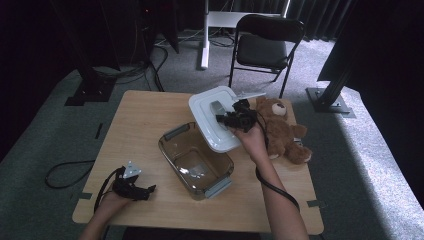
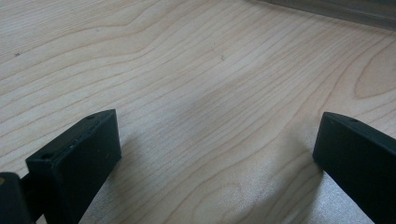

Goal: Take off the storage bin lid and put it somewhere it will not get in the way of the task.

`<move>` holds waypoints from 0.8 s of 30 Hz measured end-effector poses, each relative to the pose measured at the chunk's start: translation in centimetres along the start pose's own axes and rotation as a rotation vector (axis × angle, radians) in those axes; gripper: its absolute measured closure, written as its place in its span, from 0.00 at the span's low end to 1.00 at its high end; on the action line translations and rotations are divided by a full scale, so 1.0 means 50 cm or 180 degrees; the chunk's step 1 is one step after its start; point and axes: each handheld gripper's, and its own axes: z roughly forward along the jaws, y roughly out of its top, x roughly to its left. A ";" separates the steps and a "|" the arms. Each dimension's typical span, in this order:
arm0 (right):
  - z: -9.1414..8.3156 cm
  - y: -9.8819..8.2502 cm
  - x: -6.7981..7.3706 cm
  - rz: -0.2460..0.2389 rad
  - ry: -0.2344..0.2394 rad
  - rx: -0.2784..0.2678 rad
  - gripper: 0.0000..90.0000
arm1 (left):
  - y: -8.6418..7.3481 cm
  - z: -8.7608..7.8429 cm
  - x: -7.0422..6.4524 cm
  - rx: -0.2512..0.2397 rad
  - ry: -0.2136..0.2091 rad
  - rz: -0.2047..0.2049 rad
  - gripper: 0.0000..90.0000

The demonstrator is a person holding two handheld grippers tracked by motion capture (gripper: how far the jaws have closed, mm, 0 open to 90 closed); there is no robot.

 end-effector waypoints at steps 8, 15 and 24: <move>0.024 0.007 -0.040 0.0097 -0.0056 0.0029 0.76 | 0.000 0.000 0.000 0.0001 -0.0005 -0.0007 0.02; 0.050 0.016 -0.067 0.0146 -0.0084 0.0091 0.76 | 0.000 0.000 -0.001 0.0000 -0.0012 0.0000 0.02; 0.096 0.010 -0.107 0.0281 -0.0161 0.0196 0.76 | 0.000 0.000 -0.001 0.0007 -0.0033 0.0018 0.02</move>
